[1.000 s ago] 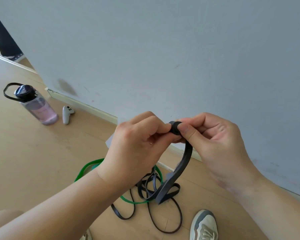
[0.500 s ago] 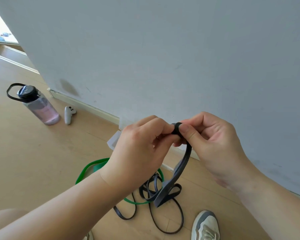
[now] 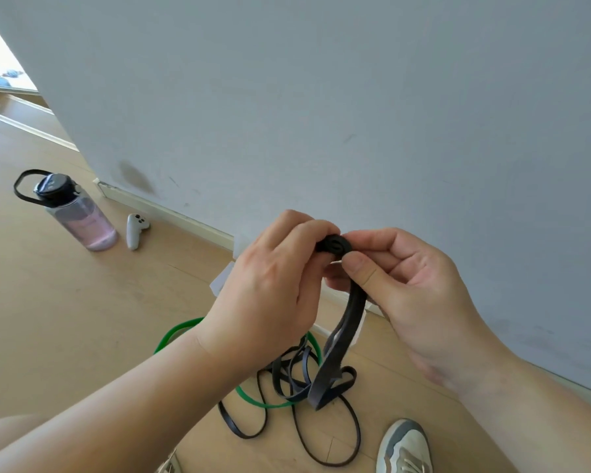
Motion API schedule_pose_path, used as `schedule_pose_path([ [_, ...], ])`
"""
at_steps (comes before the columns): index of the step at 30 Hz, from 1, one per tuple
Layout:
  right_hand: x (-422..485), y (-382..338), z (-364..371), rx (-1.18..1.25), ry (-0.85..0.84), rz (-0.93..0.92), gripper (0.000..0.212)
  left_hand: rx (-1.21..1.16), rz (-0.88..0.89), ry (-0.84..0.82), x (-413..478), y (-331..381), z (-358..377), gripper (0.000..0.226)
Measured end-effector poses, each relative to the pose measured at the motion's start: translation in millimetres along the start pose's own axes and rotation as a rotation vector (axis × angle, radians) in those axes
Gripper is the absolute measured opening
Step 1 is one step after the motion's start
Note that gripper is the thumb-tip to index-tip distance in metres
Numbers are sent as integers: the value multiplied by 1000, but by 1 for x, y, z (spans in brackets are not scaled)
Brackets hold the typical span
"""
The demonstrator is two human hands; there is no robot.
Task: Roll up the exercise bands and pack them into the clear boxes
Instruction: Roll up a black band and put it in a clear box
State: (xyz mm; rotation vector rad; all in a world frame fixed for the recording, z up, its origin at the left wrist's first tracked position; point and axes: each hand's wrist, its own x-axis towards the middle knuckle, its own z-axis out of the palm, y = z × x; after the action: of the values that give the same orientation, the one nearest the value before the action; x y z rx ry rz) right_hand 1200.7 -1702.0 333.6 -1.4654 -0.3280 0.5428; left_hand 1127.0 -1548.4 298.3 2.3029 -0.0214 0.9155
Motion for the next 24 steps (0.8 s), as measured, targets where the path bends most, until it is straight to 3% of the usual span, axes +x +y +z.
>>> schedule_pose_path([
  [12, 1, 4, 2, 18, 102, -63, 22, -39, -30, 112, -2, 0, 4, 14],
  [15, 4, 4, -2, -56, 117, -74, 11, -127, -35, 80, -4, -2, 7, 11],
  [19, 10, -1, -14, -182, 78, -63, 13, -168, 5, -7, -9, -8, 11, 1],
  [21, 11, -2, -17, -234, 20, -49, 15, -142, 9, -37, -8, -10, 7, 7],
  [24, 10, -2, -13, -265, -65, -36, 20, -77, 48, -70, -7, -8, 4, 37],
])
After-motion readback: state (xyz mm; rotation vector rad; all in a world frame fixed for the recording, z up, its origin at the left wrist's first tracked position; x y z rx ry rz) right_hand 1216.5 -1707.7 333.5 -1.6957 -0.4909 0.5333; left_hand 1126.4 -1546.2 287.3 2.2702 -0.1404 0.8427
